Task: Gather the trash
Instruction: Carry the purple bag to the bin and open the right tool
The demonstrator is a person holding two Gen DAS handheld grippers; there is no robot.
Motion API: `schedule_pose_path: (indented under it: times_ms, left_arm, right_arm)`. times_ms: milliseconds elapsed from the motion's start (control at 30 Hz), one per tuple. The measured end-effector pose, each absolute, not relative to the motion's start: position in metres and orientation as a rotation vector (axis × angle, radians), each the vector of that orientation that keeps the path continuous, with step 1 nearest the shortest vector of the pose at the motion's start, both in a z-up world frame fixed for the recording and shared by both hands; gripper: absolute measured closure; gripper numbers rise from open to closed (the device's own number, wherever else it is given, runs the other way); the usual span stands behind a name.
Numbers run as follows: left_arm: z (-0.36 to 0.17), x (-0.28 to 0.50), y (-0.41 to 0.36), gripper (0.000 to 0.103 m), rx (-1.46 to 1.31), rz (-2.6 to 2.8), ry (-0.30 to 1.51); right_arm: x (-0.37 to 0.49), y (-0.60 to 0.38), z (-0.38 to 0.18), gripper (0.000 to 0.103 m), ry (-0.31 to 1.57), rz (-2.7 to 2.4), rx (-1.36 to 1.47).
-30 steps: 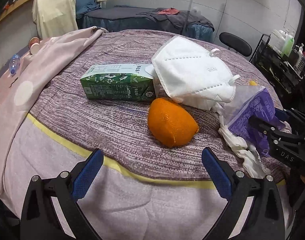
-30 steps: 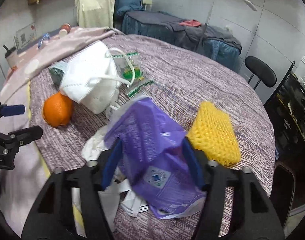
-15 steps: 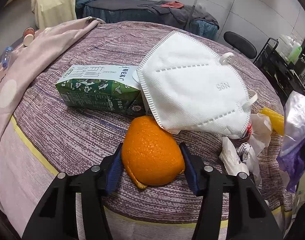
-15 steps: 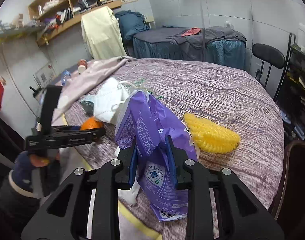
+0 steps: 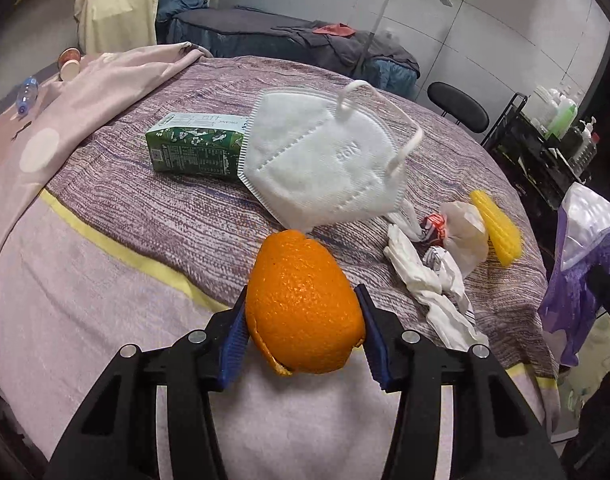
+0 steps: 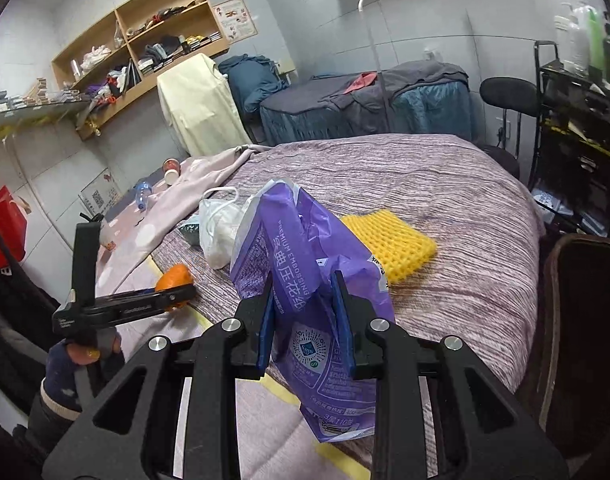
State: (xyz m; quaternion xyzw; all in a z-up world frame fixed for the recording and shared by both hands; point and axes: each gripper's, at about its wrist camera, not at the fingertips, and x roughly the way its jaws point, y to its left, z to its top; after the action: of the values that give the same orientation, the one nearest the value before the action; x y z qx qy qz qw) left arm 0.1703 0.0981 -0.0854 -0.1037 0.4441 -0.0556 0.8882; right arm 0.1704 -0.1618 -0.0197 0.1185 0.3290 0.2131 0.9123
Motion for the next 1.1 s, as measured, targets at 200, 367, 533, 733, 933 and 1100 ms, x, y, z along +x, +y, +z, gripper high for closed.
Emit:
schedule_pose_path:
  times_ms: [200,367,533,733,933,1100]
  left_arm:
    - [-0.075,0.145,0.083,0.054,-0.234,-0.166,0.883]
    - [-0.063,0.131,0.054,0.054,-0.227,-0.236,0.838]
    - [-0.052,0.124,0.016,0.054,-0.198,-0.323,0.795]
    - [-0.046,0.120,-0.033,0.054,-0.156,-0.448,0.773]
    - [-0.046,0.118,-0.079,0.054,-0.107,-0.544,0.769]
    - [-0.050,0.117,-0.114,0.054,-0.073,-0.604,0.784]
  right_arm:
    - [0.132,-0.174,-0.010,0.076,0.602,0.374,0.192]
    - [0.110,-0.194,-0.006,0.076,0.557,0.310,0.191]
    - [0.094,-0.219,-0.008,0.076,0.532,0.235,0.195]
    - [0.082,-0.256,-0.018,0.076,0.524,0.127,0.204]
    - [0.074,-0.298,-0.032,0.076,0.537,0.024,0.262]
    - [0.074,-0.331,-0.048,0.076,0.552,-0.051,0.313]
